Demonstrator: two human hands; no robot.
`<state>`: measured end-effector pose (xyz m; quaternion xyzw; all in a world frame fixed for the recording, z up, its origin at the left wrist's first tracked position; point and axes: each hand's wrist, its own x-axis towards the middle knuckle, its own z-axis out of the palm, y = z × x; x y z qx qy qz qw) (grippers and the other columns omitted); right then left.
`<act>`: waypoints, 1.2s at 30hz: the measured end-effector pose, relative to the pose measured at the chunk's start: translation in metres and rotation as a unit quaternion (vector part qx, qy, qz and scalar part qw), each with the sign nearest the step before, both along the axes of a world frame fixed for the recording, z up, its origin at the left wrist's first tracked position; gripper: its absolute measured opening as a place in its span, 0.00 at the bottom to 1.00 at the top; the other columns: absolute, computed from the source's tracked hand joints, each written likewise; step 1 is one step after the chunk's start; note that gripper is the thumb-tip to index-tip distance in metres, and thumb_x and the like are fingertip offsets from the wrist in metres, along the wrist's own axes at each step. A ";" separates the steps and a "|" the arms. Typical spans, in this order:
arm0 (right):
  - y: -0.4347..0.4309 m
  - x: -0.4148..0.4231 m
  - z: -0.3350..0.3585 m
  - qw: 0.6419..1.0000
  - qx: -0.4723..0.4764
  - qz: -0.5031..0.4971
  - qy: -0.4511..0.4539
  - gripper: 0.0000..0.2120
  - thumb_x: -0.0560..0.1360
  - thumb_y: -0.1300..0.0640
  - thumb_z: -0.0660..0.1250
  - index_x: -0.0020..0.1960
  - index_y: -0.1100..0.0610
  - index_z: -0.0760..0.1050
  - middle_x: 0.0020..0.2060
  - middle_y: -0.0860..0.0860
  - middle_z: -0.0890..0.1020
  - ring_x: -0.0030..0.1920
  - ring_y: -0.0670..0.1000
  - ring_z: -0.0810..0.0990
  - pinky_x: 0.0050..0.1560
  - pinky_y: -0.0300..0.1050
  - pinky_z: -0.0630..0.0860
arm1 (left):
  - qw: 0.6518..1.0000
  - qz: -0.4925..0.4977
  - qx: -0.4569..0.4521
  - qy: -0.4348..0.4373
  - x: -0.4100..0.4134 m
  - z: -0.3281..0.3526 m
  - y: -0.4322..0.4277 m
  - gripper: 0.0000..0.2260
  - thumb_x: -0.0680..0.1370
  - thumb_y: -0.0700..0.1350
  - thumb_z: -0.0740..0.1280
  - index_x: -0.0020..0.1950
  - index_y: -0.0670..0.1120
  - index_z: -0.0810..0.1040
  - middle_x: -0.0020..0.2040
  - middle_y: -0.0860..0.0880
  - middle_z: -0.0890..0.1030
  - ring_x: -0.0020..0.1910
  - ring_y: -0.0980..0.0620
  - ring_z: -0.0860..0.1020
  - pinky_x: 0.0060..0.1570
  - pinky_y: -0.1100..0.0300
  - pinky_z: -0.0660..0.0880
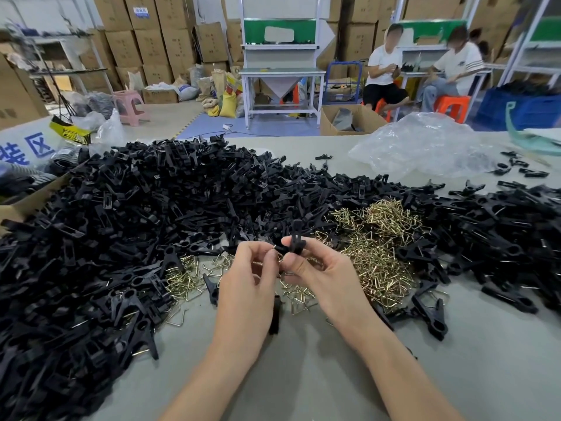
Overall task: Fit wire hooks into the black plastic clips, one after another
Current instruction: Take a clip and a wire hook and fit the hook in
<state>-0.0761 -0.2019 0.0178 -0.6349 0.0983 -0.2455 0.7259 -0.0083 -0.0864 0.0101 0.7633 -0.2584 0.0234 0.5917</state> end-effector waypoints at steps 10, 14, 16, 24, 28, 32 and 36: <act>-0.003 -0.001 0.001 1.000 0.022 0.011 0.002 0.09 0.74 0.62 0.73 0.53 0.52 0.83 0.43 0.51 0.87 0.41 0.45 0.84 0.42 0.37 0.80 | 0.997 -0.045 -0.038 0.047 0.000 0.006 0.000 0.05 0.81 0.46 0.67 0.47 0.54 0.80 0.41 0.58 0.84 0.41 0.60 0.81 0.42 0.66 0.75; -0.003 0.000 0.001 0.999 0.037 0.006 -0.002 0.11 0.73 0.66 0.73 0.51 0.52 0.84 0.43 0.50 0.88 0.44 0.45 0.85 0.45 0.36 0.80 | 0.987 -0.061 -0.082 0.123 0.001 0.006 -0.002 0.03 0.80 0.44 0.68 0.48 0.50 0.81 0.41 0.51 0.85 0.38 0.56 0.81 0.37 0.66 0.77; -0.003 0.000 0.000 0.999 0.041 0.001 0.002 0.11 0.74 0.67 0.73 0.51 0.53 0.84 0.43 0.51 0.88 0.44 0.46 0.85 0.46 0.36 0.80 | 0.986 -0.067 -0.074 0.133 0.003 0.005 -0.002 0.03 0.80 0.45 0.69 0.48 0.49 0.81 0.41 0.51 0.85 0.39 0.56 0.81 0.41 0.65 0.77; -0.005 -0.003 0.003 0.999 0.022 -0.012 0.027 0.09 0.73 0.59 0.75 0.53 0.51 0.83 0.41 0.48 0.87 0.42 0.41 0.84 0.42 0.31 0.76 | 0.993 -0.074 -0.046 0.077 0.003 0.000 -0.002 0.05 0.81 0.51 0.67 0.46 0.54 0.79 0.44 0.57 0.84 0.43 0.57 0.82 0.46 0.60 0.78; -0.007 -0.006 0.005 0.999 0.027 -0.023 0.032 0.09 0.75 0.60 0.74 0.54 0.53 0.83 0.43 0.49 0.88 0.43 0.44 0.85 0.45 0.35 0.79 | 0.960 -0.179 -0.066 0.204 0.004 -0.001 -0.003 0.04 0.81 0.51 0.68 0.47 0.56 0.79 0.40 0.50 0.84 0.37 0.52 0.80 0.42 0.52 0.76; -0.010 -0.008 0.006 0.999 0.024 -0.026 0.040 0.10 0.75 0.59 0.74 0.56 0.53 0.83 0.45 0.49 0.88 0.46 0.46 0.86 0.49 0.36 0.80 | 0.950 -0.184 -0.086 0.238 0.007 -0.002 -0.004 0.05 0.75 0.47 0.70 0.47 0.57 0.82 0.42 0.51 0.84 0.39 0.52 0.80 0.43 0.53 0.77; -0.010 -0.008 0.006 0.999 0.032 -0.013 0.033 0.09 0.73 0.56 0.75 0.53 0.51 0.85 0.47 0.51 0.88 0.49 0.50 0.87 0.49 0.36 0.80 | 0.947 -0.175 -0.096 0.252 0.007 -0.001 -0.003 0.07 0.74 0.49 0.70 0.50 0.59 0.82 0.48 0.51 0.85 0.44 0.52 0.83 0.42 0.59 0.80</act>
